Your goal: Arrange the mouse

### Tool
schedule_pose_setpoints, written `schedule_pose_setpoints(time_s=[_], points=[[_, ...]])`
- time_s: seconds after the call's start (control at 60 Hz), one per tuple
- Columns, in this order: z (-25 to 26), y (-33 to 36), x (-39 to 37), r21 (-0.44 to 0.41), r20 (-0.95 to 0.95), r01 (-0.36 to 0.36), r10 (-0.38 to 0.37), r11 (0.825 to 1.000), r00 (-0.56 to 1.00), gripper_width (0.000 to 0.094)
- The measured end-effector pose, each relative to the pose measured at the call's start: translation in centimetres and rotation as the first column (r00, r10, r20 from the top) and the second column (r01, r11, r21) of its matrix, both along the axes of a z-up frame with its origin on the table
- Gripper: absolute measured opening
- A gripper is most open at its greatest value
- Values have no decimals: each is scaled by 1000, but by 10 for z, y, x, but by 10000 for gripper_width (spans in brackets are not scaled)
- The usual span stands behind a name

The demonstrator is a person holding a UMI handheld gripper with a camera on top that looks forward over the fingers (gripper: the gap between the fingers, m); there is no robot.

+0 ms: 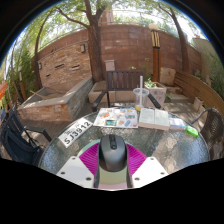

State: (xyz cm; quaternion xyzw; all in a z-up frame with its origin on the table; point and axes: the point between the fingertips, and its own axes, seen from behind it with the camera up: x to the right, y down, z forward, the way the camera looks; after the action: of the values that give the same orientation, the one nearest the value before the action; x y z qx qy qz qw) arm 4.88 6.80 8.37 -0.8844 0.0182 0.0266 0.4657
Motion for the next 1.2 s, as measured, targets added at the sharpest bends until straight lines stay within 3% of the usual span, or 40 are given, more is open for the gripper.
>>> schedule_pose_setpoints(time_s=[0.1,0.25,0.283,0.333,0.35,0.383,0.45,0.8,1.0,1.2], points=[[-58,11,-5,-93,6,5,-4,996,1000,379],[-96,11,-7,-158,43,-7,14,987,999,545],[-93,12,-7,-160,49,-14,22,987,999,620],[-87,6,-8,-157,60,-23,32,987,998,849],[-84,4,-8,-153,61,-25,35,988,998,861],[-75,0,-10,-143,61,-28,37,989,997,826],[-56,-13,-11,-128,73,-31,41,991,996,870],[71,-159,-22,-18,166,-5,8,1000,986,854],[102,-240,-38,-2,187,8,-8,1000,982,853],[112,-280,-49,4,186,8,-9,1000,982,856]])
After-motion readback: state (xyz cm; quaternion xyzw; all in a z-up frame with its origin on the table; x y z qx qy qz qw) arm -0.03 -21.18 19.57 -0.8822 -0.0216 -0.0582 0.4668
